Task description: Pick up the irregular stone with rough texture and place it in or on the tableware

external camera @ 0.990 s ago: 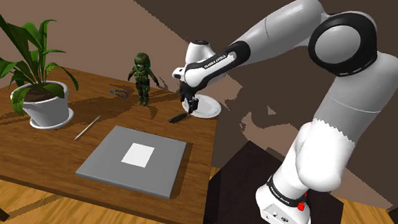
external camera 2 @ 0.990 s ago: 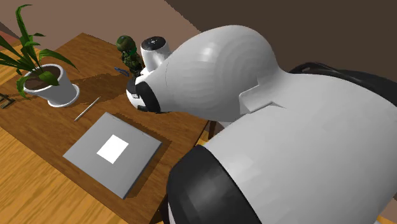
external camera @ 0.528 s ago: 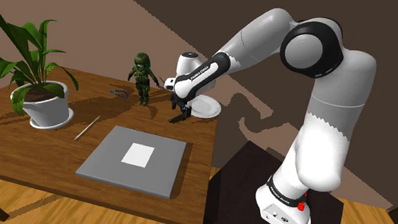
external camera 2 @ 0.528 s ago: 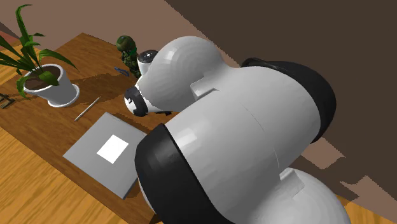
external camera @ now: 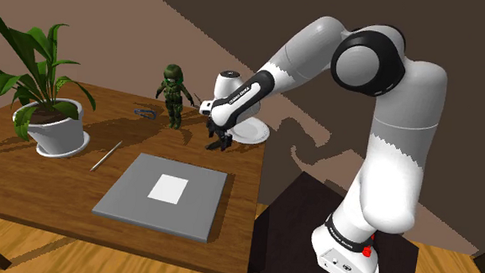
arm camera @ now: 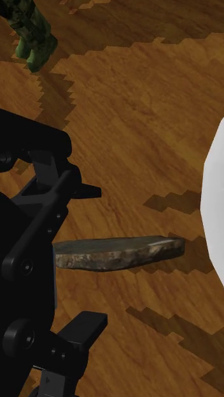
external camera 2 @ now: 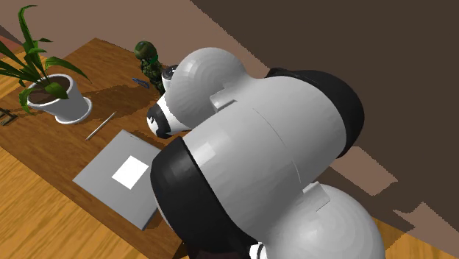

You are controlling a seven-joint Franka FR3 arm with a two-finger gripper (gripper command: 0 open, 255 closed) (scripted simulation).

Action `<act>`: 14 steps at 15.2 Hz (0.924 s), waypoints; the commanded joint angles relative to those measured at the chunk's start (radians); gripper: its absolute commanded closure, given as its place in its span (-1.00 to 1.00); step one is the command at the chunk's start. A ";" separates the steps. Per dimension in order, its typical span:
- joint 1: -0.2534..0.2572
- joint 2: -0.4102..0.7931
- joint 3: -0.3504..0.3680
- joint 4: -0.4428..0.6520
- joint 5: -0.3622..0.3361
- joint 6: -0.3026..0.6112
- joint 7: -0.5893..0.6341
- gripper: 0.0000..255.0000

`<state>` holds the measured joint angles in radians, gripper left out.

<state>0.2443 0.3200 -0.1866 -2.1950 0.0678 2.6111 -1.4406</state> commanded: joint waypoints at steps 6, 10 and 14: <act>0.000 0.000 0.000 0.000 0.000 0.001 0.000 1.00; 0.000 0.000 0.000 0.000 0.000 0.001 -0.001 1.00; 0.000 0.000 0.000 0.000 0.000 0.001 -0.001 1.00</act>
<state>0.2441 0.3199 -0.1864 -2.1946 0.0681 2.6120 -1.4411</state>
